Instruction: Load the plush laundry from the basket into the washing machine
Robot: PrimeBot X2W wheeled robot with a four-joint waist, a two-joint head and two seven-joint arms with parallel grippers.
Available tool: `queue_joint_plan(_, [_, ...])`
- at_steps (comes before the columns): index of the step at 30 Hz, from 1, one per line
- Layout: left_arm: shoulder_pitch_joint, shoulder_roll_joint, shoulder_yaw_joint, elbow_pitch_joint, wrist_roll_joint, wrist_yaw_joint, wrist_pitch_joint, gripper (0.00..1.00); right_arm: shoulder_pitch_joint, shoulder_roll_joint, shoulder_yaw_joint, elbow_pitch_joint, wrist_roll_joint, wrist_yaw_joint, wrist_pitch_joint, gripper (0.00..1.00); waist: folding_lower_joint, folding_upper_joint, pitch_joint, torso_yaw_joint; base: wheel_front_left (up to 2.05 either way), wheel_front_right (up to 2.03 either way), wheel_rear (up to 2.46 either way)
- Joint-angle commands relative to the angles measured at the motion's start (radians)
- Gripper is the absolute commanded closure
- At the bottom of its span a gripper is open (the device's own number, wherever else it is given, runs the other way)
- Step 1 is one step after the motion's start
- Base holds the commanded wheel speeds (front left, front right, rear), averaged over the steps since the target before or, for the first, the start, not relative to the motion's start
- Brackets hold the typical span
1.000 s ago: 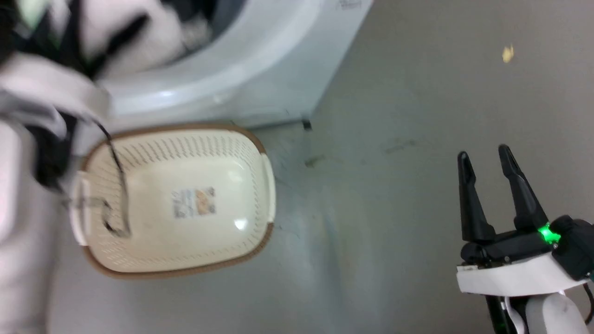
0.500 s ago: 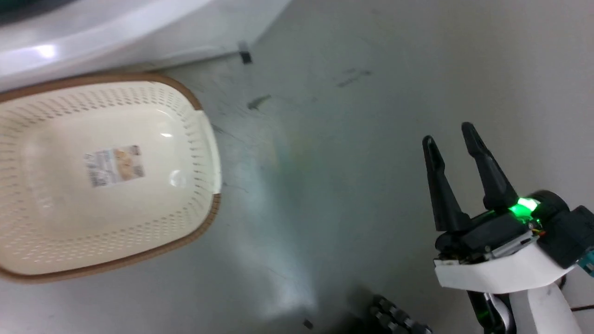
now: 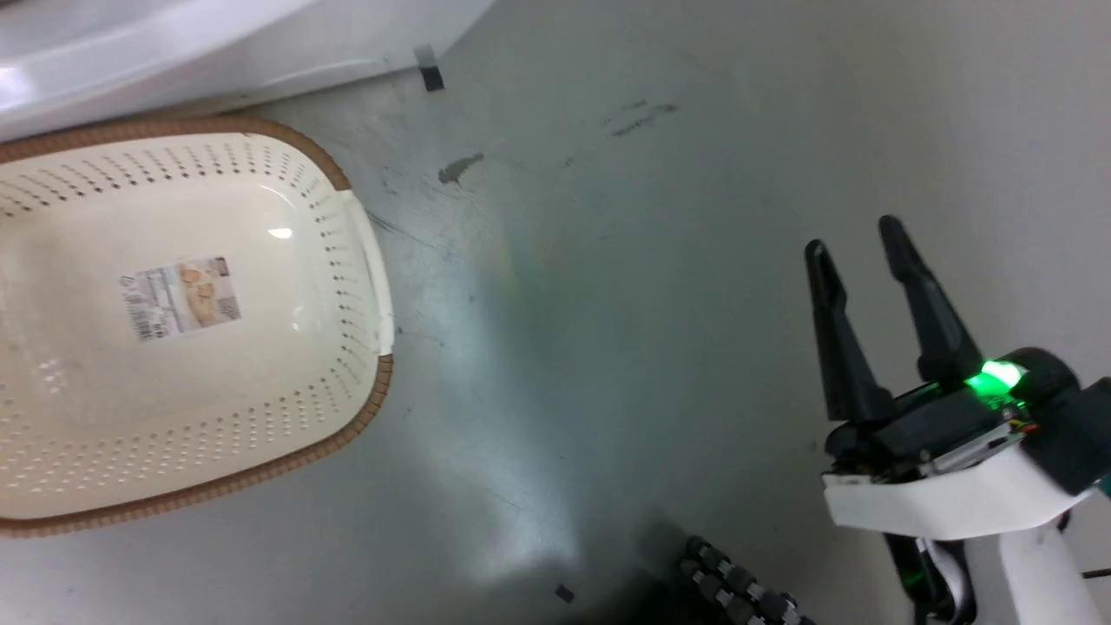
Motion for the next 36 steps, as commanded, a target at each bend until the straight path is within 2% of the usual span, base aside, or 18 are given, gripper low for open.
queue_joint_plan(1, [-0.008,-0.015,0.005,0.014,-0.011,0.006,-0.023,0.0,-0.021,0.0,-0.01,-0.002,-0.011,-0.001,-0.004,0.0,-0.0001,0.0,-0.02,0.016,0.0,0.0,0.0])
queue_joint_plan(9, [0.12,-0.124,0.013,0.092,-0.077,0.001,-0.216,0.0,-0.006,0.0,-0.086,0.006,-0.117,-0.001,-0.004,0.0,-0.0001,0.0,-0.174,0.126,0.0,0.0,0.0])
queue_joint_plan(10, [0.15,-0.139,0.02,0.099,-0.091,0.0,-0.246,0.0,-0.001,0.0,-0.097,0.008,-0.131,-0.001,-0.004,0.0,-0.0001,0.0,-0.204,0.143,0.0,0.0,0.0])
queue_joint_plan(11, [0.255,-0.189,0.03,0.104,-0.127,-0.006,-0.295,0.0,0.022,0.0,-0.134,0.01,-0.169,-0.001,-0.004,0.0,-0.0001,0.0,-0.291,0.196,0.0,0.0,0.0])
queue_joint_plan(14, [0.371,-0.227,0.044,0.065,-0.162,-0.013,-0.309,0.0,0.051,0.0,-0.157,0.011,-0.203,-0.001,-0.004,0.0,-0.0001,0.0,-0.374,0.248,0.0,0.0,0.0])
queue_joint_plan(18, [0.555,-0.256,0.115,-0.118,-0.213,-0.017,-0.311,0.0,0.087,0.0,-0.17,0.02,-0.245,-0.001,-0.004,0.0,-0.0001,0.0,-0.471,0.309,0.0,0.0,0.0])
queue_joint_plan(24, [0.876,-0.298,0.155,-0.376,-0.196,-0.018,-0.311,0.0,0.137,0.0,-0.182,0.037,-0.27,-0.001,-0.004,0.0,-0.0001,0.0,-0.587,0.376,0.0,0.0,0.0])
queue_joint_plan(32, [1.257,-0.39,0.204,-0.633,-0.135,0.043,-0.311,0.0,0.194,0.0,-0.171,0.062,-0.272,-0.001,-0.004,0.0,-0.0001,0.0,-0.697,0.432,0.0,0.0,0.0])
queue_joint_plan(36, [1.403,-0.441,0.223,-0.717,-0.111,0.057,-0.311,0.0,0.219,0.0,-0.165,0.075,-0.277,-0.001,-0.004,0.0,-0.0001,0.0,-0.74,0.454,0.0,0.0,0.0])
